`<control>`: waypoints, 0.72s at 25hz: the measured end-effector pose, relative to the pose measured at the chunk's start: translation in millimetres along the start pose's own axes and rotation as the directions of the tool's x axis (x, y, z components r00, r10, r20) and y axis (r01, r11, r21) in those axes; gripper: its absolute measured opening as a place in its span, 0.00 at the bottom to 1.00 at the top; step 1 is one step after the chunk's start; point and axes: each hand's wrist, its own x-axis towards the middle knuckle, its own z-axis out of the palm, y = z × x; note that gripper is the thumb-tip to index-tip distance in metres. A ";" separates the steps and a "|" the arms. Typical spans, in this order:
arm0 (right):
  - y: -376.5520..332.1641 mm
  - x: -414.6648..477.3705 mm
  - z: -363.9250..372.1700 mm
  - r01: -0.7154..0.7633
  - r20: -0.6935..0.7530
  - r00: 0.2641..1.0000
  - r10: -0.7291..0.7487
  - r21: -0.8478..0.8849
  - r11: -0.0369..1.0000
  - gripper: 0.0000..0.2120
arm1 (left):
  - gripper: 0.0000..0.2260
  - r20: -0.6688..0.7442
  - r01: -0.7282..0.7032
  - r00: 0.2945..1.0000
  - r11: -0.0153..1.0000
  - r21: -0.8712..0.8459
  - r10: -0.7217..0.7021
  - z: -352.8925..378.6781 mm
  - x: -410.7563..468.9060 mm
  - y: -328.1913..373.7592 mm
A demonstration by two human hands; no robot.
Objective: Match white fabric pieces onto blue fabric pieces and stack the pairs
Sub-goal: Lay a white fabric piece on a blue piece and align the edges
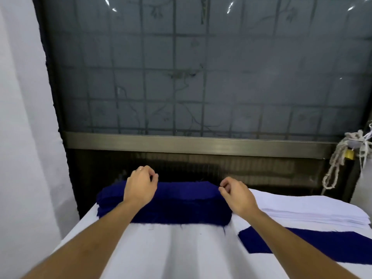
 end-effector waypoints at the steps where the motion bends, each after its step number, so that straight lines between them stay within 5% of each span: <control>1: -7.5 8.1 6.8 0.012 0.031 0.999 -0.011 -0.023 1.000 0.08 | 0.10 0.052 0.037 0.998 0.998 0.045 -0.039 -7.8 5.5 -18.9; 6: -19.4 39.1 35.4 0.001 0.159 0.987 0.026 -0.167 0.986 0.19 | 0.15 0.294 0.162 0.927 0.955 0.248 -0.234 -20.2 16.9 -80.2; 10: -17.0 49.9 54.6 -0.031 0.242 0.966 0.086 -0.221 0.975 0.21 | 0.15 0.269 0.143 0.930 0.921 0.363 -0.251 -11.8 19.9 -105.1; 18: -11.4 54.7 68.8 -0.047 0.035 0.998 0.056 -0.225 0.973 0.18 | 0.07 0.257 0.137 0.936 0.922 0.362 -0.240 -3.3 42.1 -126.2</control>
